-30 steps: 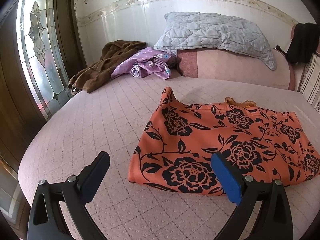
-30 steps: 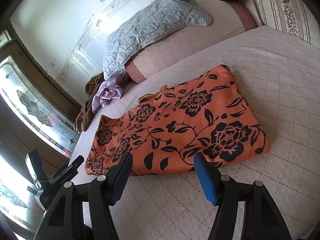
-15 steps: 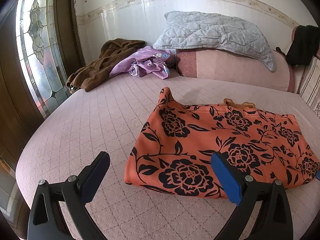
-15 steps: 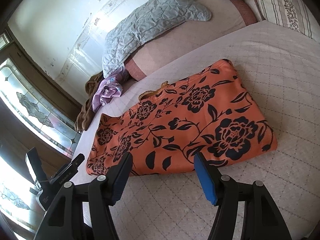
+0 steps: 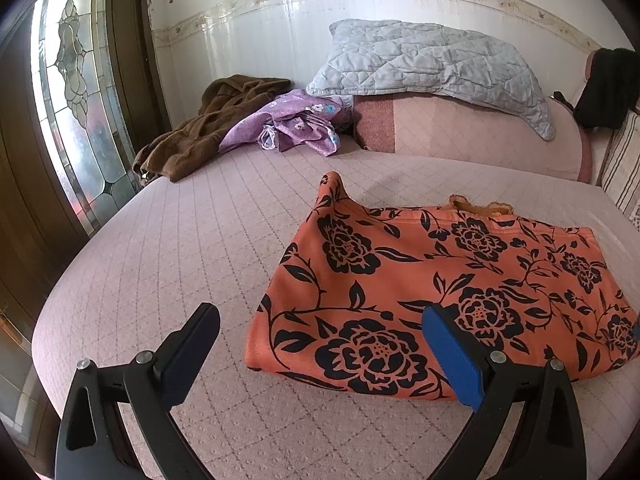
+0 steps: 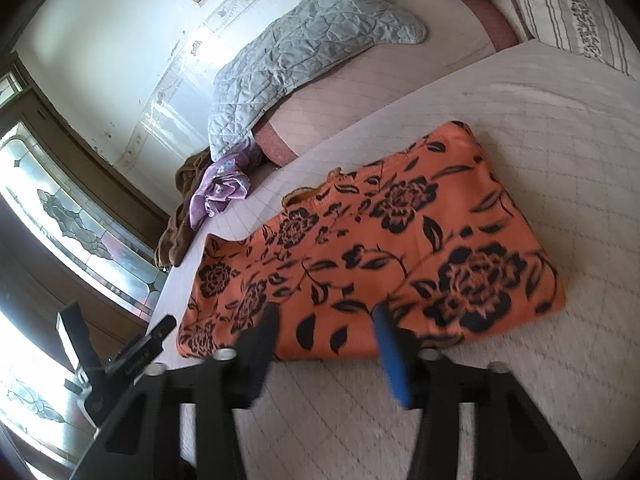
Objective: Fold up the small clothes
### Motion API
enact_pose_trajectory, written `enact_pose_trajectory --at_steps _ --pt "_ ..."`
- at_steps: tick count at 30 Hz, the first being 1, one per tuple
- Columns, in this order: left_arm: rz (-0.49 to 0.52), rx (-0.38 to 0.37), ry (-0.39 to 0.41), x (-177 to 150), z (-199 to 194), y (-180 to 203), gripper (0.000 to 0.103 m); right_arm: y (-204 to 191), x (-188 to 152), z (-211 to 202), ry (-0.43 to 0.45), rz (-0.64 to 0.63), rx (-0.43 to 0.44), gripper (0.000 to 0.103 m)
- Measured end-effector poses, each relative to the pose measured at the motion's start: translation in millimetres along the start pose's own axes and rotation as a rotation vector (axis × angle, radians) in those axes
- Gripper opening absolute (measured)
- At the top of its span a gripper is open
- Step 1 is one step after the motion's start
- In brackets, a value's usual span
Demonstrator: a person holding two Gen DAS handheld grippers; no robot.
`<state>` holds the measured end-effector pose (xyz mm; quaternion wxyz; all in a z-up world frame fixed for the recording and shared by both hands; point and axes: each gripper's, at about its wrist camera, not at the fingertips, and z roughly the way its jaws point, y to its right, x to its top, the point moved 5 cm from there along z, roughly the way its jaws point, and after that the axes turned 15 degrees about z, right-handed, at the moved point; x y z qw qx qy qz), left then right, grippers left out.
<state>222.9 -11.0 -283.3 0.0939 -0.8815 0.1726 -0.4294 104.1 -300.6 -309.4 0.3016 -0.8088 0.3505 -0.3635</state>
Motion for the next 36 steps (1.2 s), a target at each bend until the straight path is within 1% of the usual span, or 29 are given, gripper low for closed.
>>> enact_pose_trajectory --at_steps 4,6,9,11,12,13,14,15,16,17,18,19,20,21,22,24,25,26,27,28,29,30,31,32,33,34,36 --pt "0.008 -0.009 -0.017 1.2 7.6 2.0 0.101 -6.5 23.5 10.5 0.019 -0.044 -0.058 0.039" --pt "0.005 -0.019 -0.028 4.7 14.6 0.7 0.101 1.0 39.8 16.3 0.027 -0.008 -0.073 0.039" --pt "-0.007 -0.047 -0.051 15.2 31.3 -8.0 0.101 18.6 59.9 29.2 0.036 0.046 -0.124 0.039" --pt "0.014 -0.012 -0.063 27.7 51.5 -19.3 0.101 33.2 70.6 43.8 0.016 0.077 -0.168 0.039" --pt "0.024 -0.007 -0.078 30.4 61.2 -22.9 0.101 42.7 74.5 55.3 -0.009 0.089 -0.202 0.039" --pt "0.037 -0.011 -0.11 31.3 76.0 -25.6 0.101 52.3 76.0 68.0 -0.049 0.102 -0.231 0.038" --pt "0.049 -0.006 -0.16 28.9 94.5 -27.5 0.101 60.0 76.0 77.2 -0.082 0.116 -0.246 0.036" --pt "0.052 0.018 -0.209 23.2 110.1 -31.2 0.101 65.0 77.2 82.4 -0.091 0.128 -0.239 0.033" --pt "0.043 0.041 -0.249 14.7 123.1 -37.1 0.101 65.9 81.3 82.2 -0.082 0.137 -0.223 0.033" --pt "0.011 0.013 -0.274 7.3 131.5 -42.2 0.102 64.5 83.9 80.6 -0.082 0.141 -0.216 0.033" --pt "-0.03 -0.023 -0.284 5.4 134.1 -45.8 0.102 61.8 87.5 77.0 -0.067 0.143 -0.203 0.037" --pt "-0.066 -0.047 -0.284 5.6 134.1 -49.8 0.102 56.6 92.3 71.4 -0.035 0.138 -0.177 0.037" --pt "-0.087 -0.056 -0.275 7.3 132.7 -53.7 0.102 50.6 99.8 67.4 -0.003 0.125 -0.154 0.037" --pt "-0.098 -0.048 -0.271 8.8 132.0 -58.1 0.102 46.7 106.6 67.0 0.015 0.112 -0.152 0.037" --pt "-0.11 -0.047 -0.271 9.3 132.6 -61.5 0.102 43.5 114.4 70.4 0.027 0.096 -0.162 0.037" --pt "-0.165 -0.069 -0.28 8.6 134.7 -71.2 0.102 45.7 130.7 86.8 0.039 0.097 -0.212 0.037" --pt "-0.19 -0.07 -0.284 7.7 134.8 -77.2 0.102 52.3 137.1 100.3 0.021 0.121 -0.239 0.037" --pt "-0.207 -0.059 -0.29 6.8 135.2 -82.4 0.102 65.0 139.9 121.0 -0.043 0.162 -0.293 0.033" --pt "-0.209 -0.033 -0.294 6.1 134.9 -87.9 0.102 72.9 141.1 133.8 -0.082 0.186 -0.335 0.031" --pt "-0.206 -0.011 -0.29 6.3 133.6 -92.4 0.102 70.3 145.0 136.1 -0.058 0.185 -0.357 0.035" --pt "-0.205 0.011 -0.275 7.7 129.7 -98.7 0.102 57.0 148.5 134.5 -0.034 0.157 -0.386 0.035" --pt "-0.208 0.022 -0.26 8.3 125.2 -101.8 0.102 35.6 149.4 133.5 -0.019 0.108 -0.388 0.035" --pt "-0.209 0.04 -0.248 9.9 121.6 -106.8 0.102 18.8 148.3 133.8 -0.011 0.073 -0.36 0.035" --pt "-0.21 0.061 -0.24 10.3 119.4 -112.1 0.102 -9.8 143.6 137.5 -0.015 0.019 -0.307 0.035" --pt "-0.215 0.082 -0.248 8.3 118.9 -118.0 0.102 -31.9 137.0 144.7 -0.04 -0.018 -0.274 0.035" --pt "-0.221 0.093 -0.263 4.8 120.2 -122.7 0.102 -56.0 127.2 157.6 -0.087 -0.051 -0.239 0.035" --pt "-0.238 0.085 -0.287 -1.7 125.4 -129.1 0.102 -102.2 102.9 187.6 -0.183 -0.098 -0.151 0.035"
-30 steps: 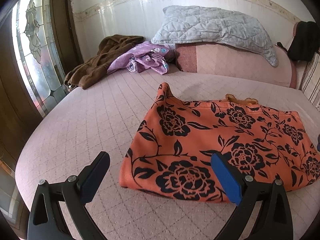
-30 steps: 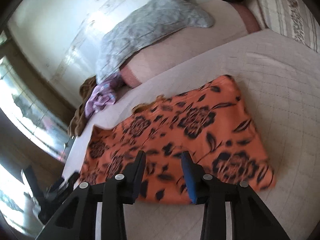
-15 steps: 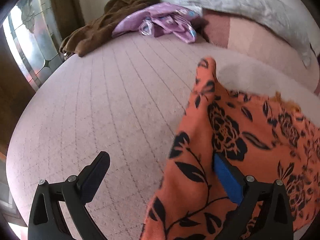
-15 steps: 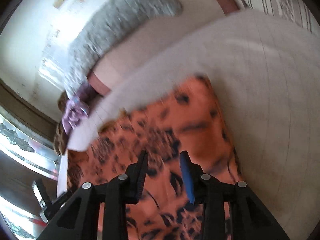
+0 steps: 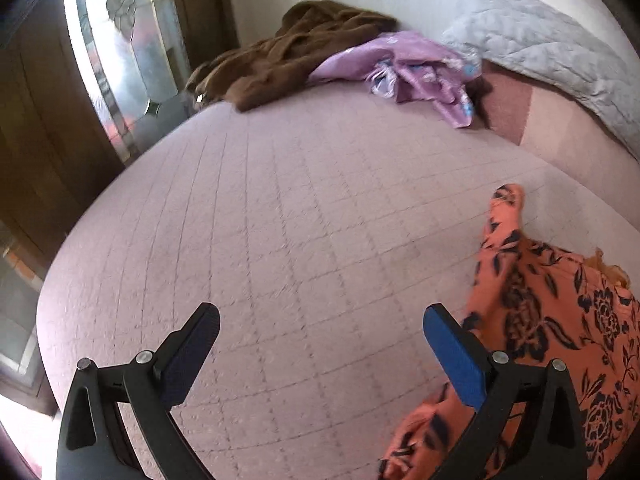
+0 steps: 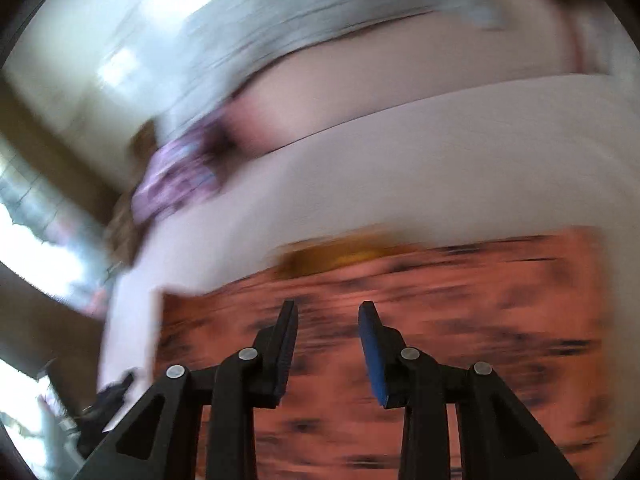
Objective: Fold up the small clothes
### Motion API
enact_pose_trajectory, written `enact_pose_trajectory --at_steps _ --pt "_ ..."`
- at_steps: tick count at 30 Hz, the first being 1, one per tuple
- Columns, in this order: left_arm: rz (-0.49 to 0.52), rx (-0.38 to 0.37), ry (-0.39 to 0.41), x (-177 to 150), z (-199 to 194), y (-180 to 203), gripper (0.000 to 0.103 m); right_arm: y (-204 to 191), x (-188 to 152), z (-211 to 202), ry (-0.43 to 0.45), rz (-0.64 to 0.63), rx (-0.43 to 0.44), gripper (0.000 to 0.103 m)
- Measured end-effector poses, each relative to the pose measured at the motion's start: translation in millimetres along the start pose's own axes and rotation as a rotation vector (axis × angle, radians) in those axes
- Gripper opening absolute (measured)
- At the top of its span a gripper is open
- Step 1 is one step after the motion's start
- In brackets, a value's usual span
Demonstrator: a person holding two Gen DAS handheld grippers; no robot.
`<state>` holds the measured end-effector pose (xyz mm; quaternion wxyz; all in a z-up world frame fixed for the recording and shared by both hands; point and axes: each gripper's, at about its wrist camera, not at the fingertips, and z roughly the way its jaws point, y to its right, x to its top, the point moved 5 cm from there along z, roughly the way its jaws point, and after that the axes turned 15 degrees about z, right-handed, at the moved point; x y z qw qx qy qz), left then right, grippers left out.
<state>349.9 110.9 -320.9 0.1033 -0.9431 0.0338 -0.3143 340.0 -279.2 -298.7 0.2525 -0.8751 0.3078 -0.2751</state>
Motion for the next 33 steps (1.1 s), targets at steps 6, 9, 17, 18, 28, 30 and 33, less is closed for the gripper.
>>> enact_pose_trajectory --at_steps 6,9,17,18,28,30,33 --pt "0.024 0.009 0.022 -5.5 -8.1 -2.2 0.102 -115.6 -49.2 102.9 -0.203 -0.08 0.103 0.035" --pt "0.079 0.029 -0.006 -8.6 -2.2 3.5 0.102 -141.7 -63.0 148.3 -0.273 -0.064 0.104 0.035" --pt "0.083 0.023 0.002 -1.8 -5.5 6.0 0.102 -144.8 -43.0 171.3 -0.255 0.082 0.161 0.036" --pt "0.082 0.027 0.028 1.0 -12.0 6.5 0.102 -140.2 -38.9 157.5 -0.236 0.076 0.173 0.036" --pt "0.228 -0.045 0.229 2.5 -72.3 73.9 0.102 -1.6 -19.5 -45.7 -0.035 0.06 0.06 0.036" --pt "0.267 -0.051 0.221 -5.7 -75.3 89.2 0.102 35.0 -29.8 -76.3 -0.01 0.101 0.02 0.036" --pt "0.295 -0.086 0.186 -19.9 -74.0 101.7 0.102 93.1 -52.3 -118.8 0.012 0.187 -0.02 0.035"
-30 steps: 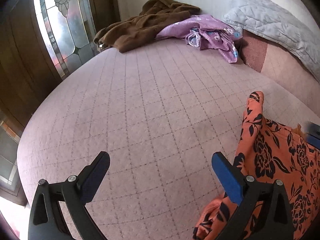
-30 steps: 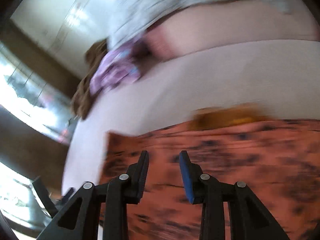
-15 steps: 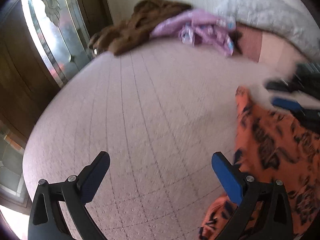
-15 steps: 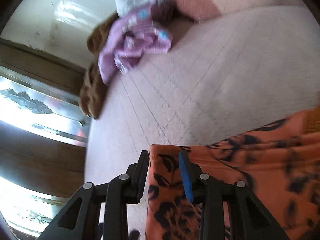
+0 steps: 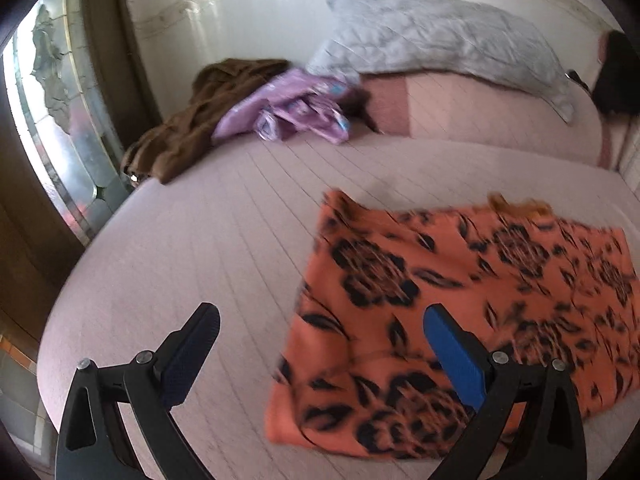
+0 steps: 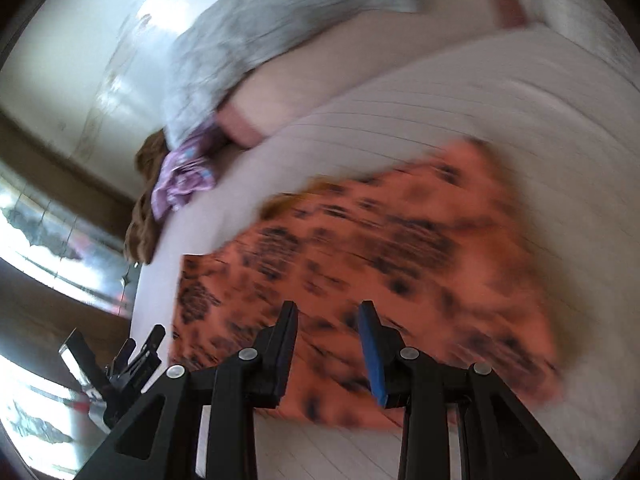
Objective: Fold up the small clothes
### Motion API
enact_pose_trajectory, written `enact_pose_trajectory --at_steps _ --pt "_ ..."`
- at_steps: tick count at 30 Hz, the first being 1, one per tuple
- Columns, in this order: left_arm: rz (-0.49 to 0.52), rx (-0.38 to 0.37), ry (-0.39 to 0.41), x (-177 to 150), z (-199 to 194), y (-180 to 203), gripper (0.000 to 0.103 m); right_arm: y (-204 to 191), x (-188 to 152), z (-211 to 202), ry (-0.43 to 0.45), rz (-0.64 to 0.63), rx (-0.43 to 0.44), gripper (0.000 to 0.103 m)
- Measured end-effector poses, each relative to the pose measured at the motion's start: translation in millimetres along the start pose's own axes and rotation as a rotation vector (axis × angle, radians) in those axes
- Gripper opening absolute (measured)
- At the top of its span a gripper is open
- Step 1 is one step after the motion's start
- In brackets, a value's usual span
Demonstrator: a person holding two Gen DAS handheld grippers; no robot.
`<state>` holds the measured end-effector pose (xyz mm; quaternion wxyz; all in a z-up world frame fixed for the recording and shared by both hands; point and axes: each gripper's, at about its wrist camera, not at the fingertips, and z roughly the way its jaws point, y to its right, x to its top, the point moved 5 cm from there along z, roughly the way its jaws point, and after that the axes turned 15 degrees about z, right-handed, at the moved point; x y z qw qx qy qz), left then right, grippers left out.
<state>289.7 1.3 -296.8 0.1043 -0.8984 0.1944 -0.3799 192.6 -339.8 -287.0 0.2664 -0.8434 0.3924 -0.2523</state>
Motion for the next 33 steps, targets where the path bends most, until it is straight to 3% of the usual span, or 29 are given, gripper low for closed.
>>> enact_pose_trajectory --at_steps 2,4,5,14,22,33 --pt "0.014 0.016 -0.055 -8.6 8.4 6.1 0.102 35.3 -8.3 -21.9 0.002 0.071 0.012 0.035" --pt "0.045 0.067 -0.161 -24.7 27.7 7.7 0.102 59.0 -12.9 -35.9 0.015 0.114 0.024 0.035" --pt "0.035 0.05 -0.197 -31.8 36.4 8.0 0.102 69.6 -13.7 -39.9 0.019 0.133 0.028 0.035" --pt "-0.01 0.007 -0.069 -24.3 -3.1 9.4 0.102 120.3 -11.6 -3.8 -0.031 0.247 -0.029 0.035" --pt "-0.011 -0.003 0.039 -4.1 -31.8 23.2 0.102 79.2 -9.3 -17.7 0.09 0.078 0.008 0.035" --pt "-0.004 -0.041 0.085 11.9 -38.2 34.2 0.102 56.8 -27.4 20.4 -0.005 0.031 -0.007 0.035"
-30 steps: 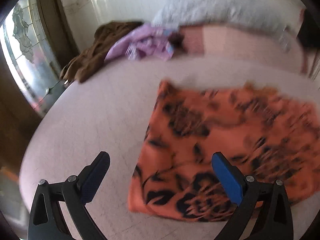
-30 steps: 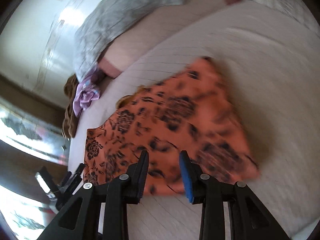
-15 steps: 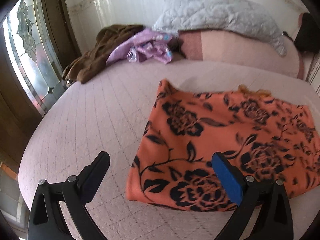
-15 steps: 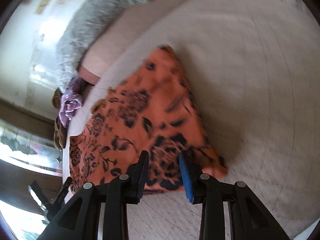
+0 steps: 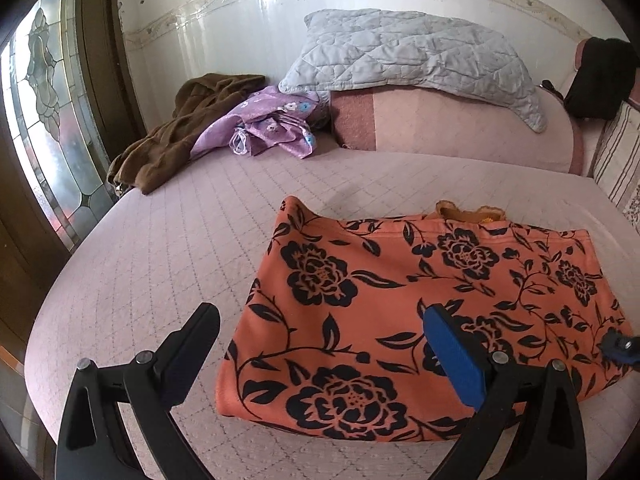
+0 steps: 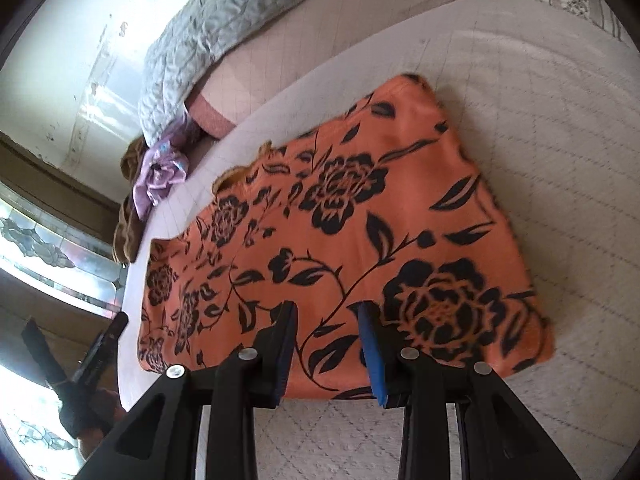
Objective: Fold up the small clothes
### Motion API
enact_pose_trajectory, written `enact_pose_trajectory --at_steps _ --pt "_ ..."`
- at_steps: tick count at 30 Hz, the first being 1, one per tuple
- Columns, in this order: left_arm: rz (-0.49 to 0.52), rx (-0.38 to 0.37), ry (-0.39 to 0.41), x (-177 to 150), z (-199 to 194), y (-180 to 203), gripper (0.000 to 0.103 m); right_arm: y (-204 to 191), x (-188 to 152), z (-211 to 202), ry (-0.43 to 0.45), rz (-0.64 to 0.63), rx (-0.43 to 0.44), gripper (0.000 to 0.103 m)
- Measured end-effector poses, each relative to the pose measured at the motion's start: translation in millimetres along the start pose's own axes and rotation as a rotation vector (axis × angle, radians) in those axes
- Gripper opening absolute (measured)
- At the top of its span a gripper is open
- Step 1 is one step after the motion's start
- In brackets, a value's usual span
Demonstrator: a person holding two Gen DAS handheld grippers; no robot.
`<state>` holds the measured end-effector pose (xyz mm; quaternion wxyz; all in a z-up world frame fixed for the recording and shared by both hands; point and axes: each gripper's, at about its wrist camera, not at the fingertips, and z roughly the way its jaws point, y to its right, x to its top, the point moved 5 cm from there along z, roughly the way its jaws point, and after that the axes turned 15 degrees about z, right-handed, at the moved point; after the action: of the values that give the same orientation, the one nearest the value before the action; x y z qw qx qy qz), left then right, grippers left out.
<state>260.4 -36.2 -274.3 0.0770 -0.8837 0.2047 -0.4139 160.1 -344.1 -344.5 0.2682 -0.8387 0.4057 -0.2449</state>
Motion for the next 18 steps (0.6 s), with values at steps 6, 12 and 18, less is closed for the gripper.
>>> enact_pose_trajectory --at_steps 6,12,18 --pt "0.019 -0.003 0.013 4.4 -1.0 8.4 0.102 4.2 -2.4 12.7 -0.03 0.001 -0.038 0.035" --pt "0.04 -0.006 0.023 5.4 -4.0 16.8 0.102 -3.8 -1.6 -3.7 0.01 -0.016 0.026 0.036" --pt "0.064 0.005 0.027 3.6 -5.0 21.9 0.102 -2.9 -3.4 -8.8 0.008 -0.028 0.029 0.036"
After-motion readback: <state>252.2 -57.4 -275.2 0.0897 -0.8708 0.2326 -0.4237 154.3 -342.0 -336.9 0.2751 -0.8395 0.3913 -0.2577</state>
